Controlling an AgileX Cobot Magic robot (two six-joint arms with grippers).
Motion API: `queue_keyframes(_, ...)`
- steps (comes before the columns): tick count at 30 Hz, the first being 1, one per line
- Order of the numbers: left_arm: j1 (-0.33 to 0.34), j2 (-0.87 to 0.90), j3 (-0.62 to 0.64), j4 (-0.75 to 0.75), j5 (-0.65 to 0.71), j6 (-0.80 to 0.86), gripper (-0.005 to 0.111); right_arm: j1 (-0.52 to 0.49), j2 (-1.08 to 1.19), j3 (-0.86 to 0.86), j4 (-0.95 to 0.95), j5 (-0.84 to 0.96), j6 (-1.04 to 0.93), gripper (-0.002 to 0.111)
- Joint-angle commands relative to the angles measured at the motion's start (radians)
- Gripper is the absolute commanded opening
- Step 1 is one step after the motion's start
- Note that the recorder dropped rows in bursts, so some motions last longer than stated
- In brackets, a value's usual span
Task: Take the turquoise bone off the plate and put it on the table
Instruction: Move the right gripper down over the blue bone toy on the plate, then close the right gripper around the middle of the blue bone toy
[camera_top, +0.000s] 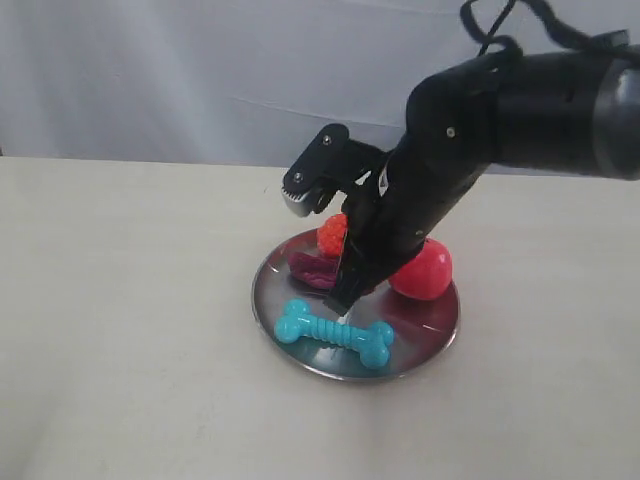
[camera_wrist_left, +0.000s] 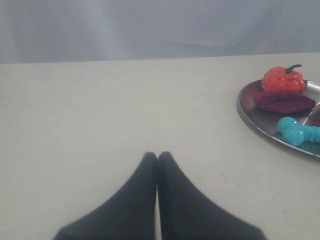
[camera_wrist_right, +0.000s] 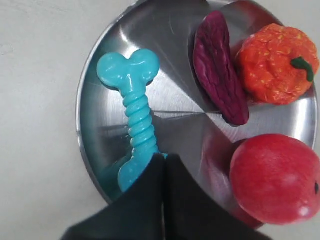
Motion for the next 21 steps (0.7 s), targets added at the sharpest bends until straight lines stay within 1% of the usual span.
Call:
queue_keyframes(1, -0.002, -0.001, 0.003, 0.000, -0.001, -0.002, 0.000, 0.002, 0.064, -0.008, -0.005, -0.059, -0.008, -0.001)
queue_keyframes(4, -0.002, -0.001, 0.003, 0.000, -0.001, -0.002, 0.000, 0.002, 0.110, -0.008, -0.005, -0.062, -0.008, -0.001)
queue_keyframes(10, -0.002, -0.001, 0.003, 0.000, -0.001, -0.002, 0.000, 0.002, 0.115, -0.008, -0.005, -0.069, 0.029, -0.001)
queue_keyframes(18, -0.002, -0.001, 0.003, 0.000, -0.001, -0.002, 0.000, 0.002, 0.115, -0.008, -0.005, -0.072, 0.023, 0.000)
queue_keyframes(20, -0.002, -0.001, 0.003, 0.000, -0.001, -0.002, 0.000, 0.002, 0.115, -0.008, -0.005, -0.074, 0.023, 0.004)
queue_keyframes(21, -0.002, -0.001, 0.003, 0.000, -0.001, -0.002, 0.000, 0.002, 0.115, -0.008, -0.005, -0.076, 0.023, 0.009)
